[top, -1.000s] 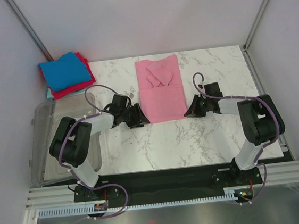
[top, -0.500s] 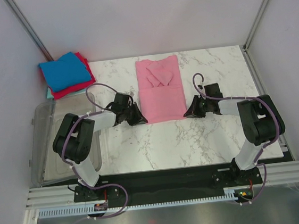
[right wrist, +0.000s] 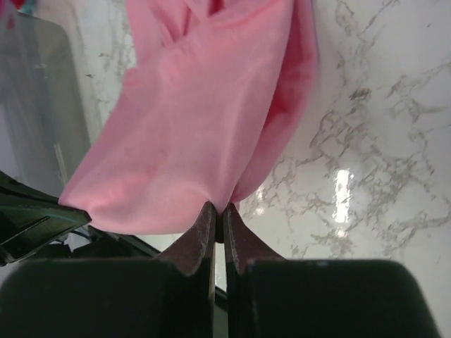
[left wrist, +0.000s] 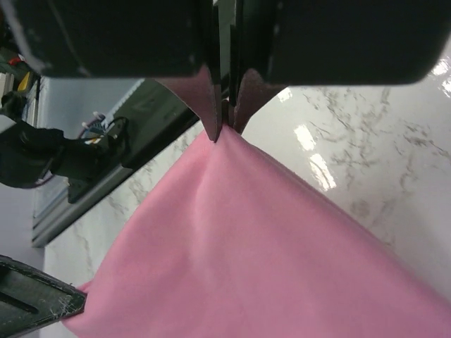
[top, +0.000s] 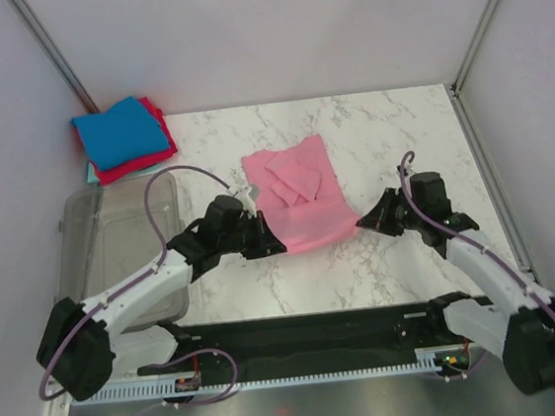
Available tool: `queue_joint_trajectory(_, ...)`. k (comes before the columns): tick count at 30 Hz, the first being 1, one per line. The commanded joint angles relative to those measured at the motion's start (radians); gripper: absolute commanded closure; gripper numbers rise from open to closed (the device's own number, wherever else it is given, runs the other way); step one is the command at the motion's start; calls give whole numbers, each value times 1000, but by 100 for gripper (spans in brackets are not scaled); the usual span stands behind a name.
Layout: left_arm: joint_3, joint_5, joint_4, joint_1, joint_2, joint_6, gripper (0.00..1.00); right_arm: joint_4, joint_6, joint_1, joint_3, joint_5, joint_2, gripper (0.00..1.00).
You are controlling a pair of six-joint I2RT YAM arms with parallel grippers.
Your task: Fold and stack the t-shirts
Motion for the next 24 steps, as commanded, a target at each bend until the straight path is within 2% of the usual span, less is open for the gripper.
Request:
queue_joint_trajectory(1,-5,-17,-129,-39,-116,-77,98,-129,110,11,-30,16,-192,100)
queue_joint_trajectory(2,-1,-11,-150,-53,-151,-84,98,-149,121,14,-31,14,-270,100)
queue_joint_trajectory(5,13,-11,-218,-84,-207,-97,98,-241,143,20,-13,17,-369,100)
queue_joint_trajectory(9,22,-11,-266,-105,-294,-133,98,-348,146,28,51,20,-426,100)
queue_joint_trajectory(12,33,-25,-293,-107,-342,-137,98,-359,155,29,88,40,-446,100)
queue_joint_trajectory(16,91,-60,-330,-101,-311,-101,96,-355,132,28,154,68,-377,100)
queue_joint_trajectory(19,131,-30,-336,-70,-268,-72,96,-353,101,28,226,97,-289,100)
queue_joint_trajectory(24,156,53,-318,62,-195,-31,96,-339,57,28,324,129,-128,100)
